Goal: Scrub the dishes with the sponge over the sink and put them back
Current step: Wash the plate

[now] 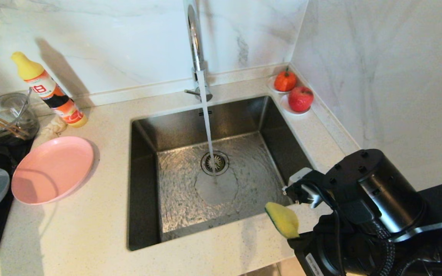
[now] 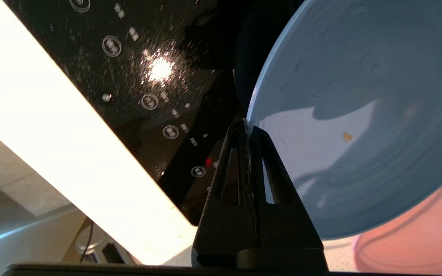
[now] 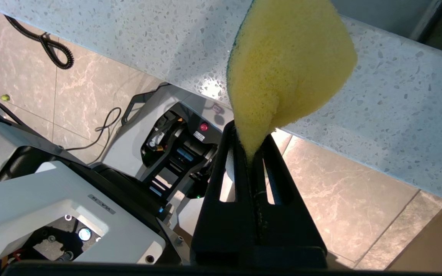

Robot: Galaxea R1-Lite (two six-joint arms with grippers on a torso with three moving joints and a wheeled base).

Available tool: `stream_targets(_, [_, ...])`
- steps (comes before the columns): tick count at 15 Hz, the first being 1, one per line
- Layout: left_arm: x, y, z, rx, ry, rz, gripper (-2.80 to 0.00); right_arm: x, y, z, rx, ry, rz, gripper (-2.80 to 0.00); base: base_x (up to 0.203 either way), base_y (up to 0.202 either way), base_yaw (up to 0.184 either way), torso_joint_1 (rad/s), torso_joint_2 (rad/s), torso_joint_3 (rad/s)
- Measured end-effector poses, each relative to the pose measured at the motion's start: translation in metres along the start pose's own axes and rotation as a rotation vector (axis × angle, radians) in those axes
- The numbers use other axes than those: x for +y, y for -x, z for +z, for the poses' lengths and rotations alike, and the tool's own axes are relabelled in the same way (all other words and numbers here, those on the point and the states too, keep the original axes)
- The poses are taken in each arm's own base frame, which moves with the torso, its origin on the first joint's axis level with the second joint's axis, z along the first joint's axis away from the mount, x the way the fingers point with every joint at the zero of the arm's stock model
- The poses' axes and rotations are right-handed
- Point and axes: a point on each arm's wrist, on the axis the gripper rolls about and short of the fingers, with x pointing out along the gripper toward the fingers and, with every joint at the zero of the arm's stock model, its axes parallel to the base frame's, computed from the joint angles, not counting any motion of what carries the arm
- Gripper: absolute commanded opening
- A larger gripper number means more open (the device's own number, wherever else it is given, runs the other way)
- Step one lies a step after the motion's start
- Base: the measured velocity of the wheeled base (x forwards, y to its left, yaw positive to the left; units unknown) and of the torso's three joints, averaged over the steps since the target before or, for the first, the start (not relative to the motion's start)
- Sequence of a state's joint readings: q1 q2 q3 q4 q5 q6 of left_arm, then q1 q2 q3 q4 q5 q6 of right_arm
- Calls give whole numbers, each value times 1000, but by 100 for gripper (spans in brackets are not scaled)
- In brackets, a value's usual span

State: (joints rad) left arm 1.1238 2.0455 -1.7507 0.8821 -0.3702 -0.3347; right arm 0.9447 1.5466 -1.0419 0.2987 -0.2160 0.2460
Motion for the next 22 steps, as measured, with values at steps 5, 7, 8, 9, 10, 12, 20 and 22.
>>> stream_targets(5, [1,-3,0,4,0,4,0,-1,3,0,-7,-4,1,-280,0,0,0,0,0,0])
stream_targets(7, [1,-5,2,5,0,1,0,-1,4,0,-9,-4,2,-280,0,0,0,0,0,0])
stream_targets(8, [1,-5,2,2,0,0,0,-1,3,0,-7,-4,2,-280,0,0,0,0,0,0])
stream_targets(9, [0,-3,3,-2,-2,-3,0,-1,3,0,-6,-4,3,-280,0,0,0,0,0,0])
stream_targets(10, [-2,-2,4,-6,-5,-7,0,-1,3,0,-5,-4,3,-280,0,0,0,0,0,0])
stream_targets(12, [-4,-1,4,-9,7,-10,0,0,2,-1,-2,-3,1,-280,0,0,0,0,0,0])
stream_targets(20, [6,-18,5,51,87,15,0,1,-5,-2,19,4,-1,-280,0,0,0,0,0,0])
stream_targets(22, [9,-23,7,62,91,13,0,1,-6,-2,22,5,-2,-280,0,0,0,0,0,0])
